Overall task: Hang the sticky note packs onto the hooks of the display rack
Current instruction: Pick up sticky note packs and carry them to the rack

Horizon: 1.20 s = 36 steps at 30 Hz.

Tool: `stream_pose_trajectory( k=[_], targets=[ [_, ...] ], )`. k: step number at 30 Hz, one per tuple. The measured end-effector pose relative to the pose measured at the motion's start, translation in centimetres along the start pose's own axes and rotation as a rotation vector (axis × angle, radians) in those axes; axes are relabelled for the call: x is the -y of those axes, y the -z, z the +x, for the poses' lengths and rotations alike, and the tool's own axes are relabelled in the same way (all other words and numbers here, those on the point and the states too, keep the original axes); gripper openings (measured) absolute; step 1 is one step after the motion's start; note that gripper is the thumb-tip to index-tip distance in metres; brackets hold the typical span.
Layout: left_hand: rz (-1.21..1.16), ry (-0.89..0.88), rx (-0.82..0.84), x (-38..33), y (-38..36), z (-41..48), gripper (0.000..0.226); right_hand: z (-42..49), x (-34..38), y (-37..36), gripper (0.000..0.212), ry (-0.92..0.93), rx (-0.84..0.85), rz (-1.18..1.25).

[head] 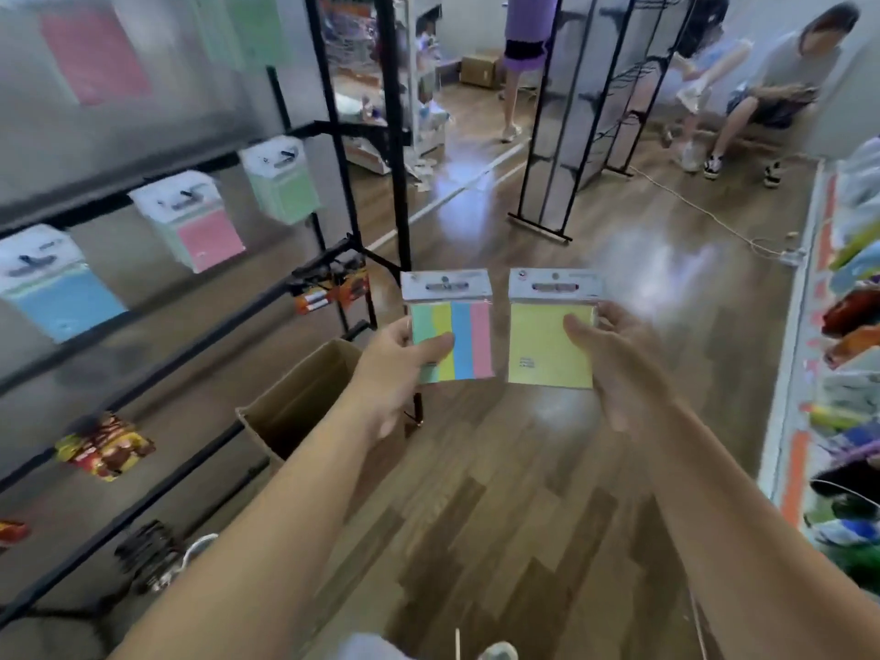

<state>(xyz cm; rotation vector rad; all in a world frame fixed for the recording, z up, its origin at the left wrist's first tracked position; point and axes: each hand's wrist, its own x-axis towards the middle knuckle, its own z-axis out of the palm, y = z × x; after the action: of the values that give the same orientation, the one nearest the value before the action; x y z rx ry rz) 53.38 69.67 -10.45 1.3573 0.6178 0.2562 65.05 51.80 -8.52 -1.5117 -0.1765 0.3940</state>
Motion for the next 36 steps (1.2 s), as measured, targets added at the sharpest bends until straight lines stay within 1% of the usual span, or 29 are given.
stream_pose_trajectory(
  k=[3,8,11,13,16,20,24,28,32,36],
  targets=[
    [-0.003,-0.003,0.007,-0.6,-3.8,3.3,0.022,3.7,0.8,2.5,0.020,-0.008,-0.048,-0.003],
    [-0.014,-0.004,0.036,-1.4,-9.5,9.8,0.023,10.2,1.2,6.9,0.026,-0.043,-0.066,0.020],
    [-0.037,-0.013,0.052,-2.1,-12.5,14.6,0.022,15.3,1.8,8.9,0.020,-0.037,-0.116,0.025],
    [-0.073,-0.024,0.029,-2.5,-14.4,18.4,0.025,19.3,2.1,9.8,0.017,-0.029,-0.146,0.019],
    [-0.134,-0.046,-0.002,-3.5,-16.9,24.7,0.029,25.7,2.7,10.8,0.019,-0.028,-0.176,0.019],
    [-0.114,-0.057,-0.003,-6.1,-20.2,33.0,0.018,34.5,4.4,11.9,0.020,-0.029,-0.221,-0.014],
    [-0.042,-0.120,0.009,-9.0,-23.2,40.3,0.010,42.4,6.2,13.4,0.013,-0.031,-0.211,0.023],
    [0.025,-0.136,0.003,-11.0,-26.5,46.8,0.011,49.7,6.9,14.9,0.017,-0.030,-0.200,0.043],
    [0.020,-0.137,-0.017,-12.8,-30.6,53.7,0.014,58.1,7.9,17.0,0.025,-0.002,-0.168,0.042],
    [0.013,-0.182,-0.048,-14.9,-35.7,60.8,0.016,67.4,10.3,20.0,0.031,0.024,-0.131,0.079]
  ],
)
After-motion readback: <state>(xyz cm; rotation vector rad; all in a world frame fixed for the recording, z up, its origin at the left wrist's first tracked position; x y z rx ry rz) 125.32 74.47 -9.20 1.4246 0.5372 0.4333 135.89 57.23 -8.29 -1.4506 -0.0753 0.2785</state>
